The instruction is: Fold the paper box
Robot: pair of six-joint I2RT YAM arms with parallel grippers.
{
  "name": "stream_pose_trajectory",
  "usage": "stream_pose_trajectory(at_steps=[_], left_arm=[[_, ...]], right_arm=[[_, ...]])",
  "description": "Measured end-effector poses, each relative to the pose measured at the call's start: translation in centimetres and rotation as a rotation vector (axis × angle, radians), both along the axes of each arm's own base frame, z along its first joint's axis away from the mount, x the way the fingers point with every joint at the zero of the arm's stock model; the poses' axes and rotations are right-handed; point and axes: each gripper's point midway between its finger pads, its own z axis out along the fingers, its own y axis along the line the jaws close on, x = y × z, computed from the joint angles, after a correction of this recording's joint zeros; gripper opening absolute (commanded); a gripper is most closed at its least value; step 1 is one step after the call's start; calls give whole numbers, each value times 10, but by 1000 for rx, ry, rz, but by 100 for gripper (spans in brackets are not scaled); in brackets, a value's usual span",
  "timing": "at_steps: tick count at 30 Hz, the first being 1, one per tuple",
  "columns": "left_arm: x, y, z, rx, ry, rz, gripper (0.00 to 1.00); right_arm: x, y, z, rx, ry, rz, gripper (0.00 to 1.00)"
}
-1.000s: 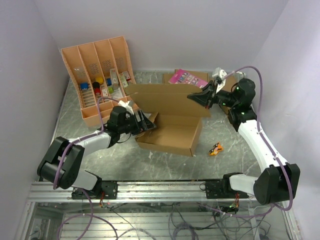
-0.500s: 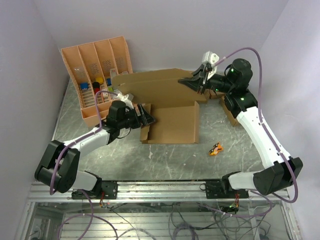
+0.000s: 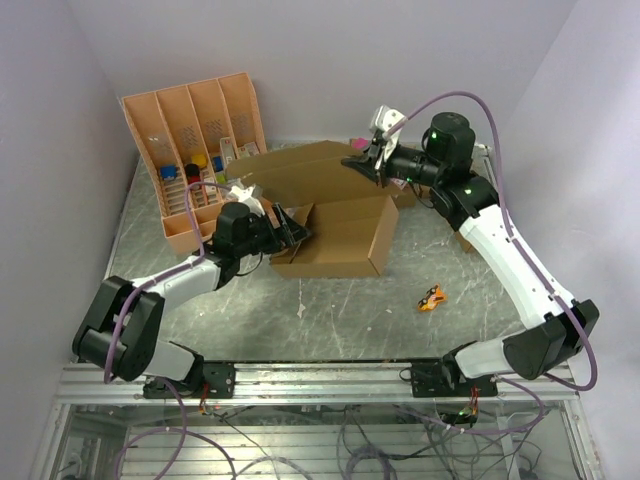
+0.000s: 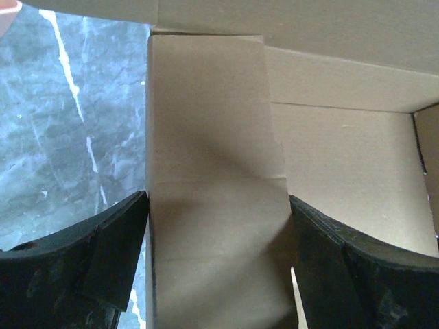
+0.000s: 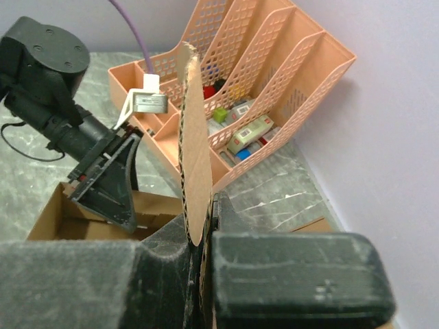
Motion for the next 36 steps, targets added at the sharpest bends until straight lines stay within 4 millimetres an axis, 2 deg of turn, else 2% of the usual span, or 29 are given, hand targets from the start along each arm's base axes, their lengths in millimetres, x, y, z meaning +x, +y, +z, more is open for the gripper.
stream_pose_trajectory(at_steps=[6, 11, 15, 28, 30, 32, 36], left_arm=[[-2, -3, -22, 27, 68, -19, 89], [-4, -2, -25, 35, 72, -28, 96], [-6, -1, -30, 55, 82, -35, 96], [-17, 3, -47, 108, 123, -37, 96], [-20, 1, -48, 131, 116, -49, 96], [-20, -1, -42, 143, 91, -55, 96], [-11, -2, -11, 135, -15, -38, 96]], right_arm=[[-9, 8, -19, -63, 29, 18, 0], [-15, 15, -28, -99, 35, 36, 0], [-22, 22, -37, -126, 35, 52, 0], [-35, 29, -64, -198, 32, 49, 0], [-36, 29, -61, -217, 24, 51, 0], [-35, 28, -48, -220, -6, 46, 0], [-33, 30, -3, -159, -124, 46, 0]])
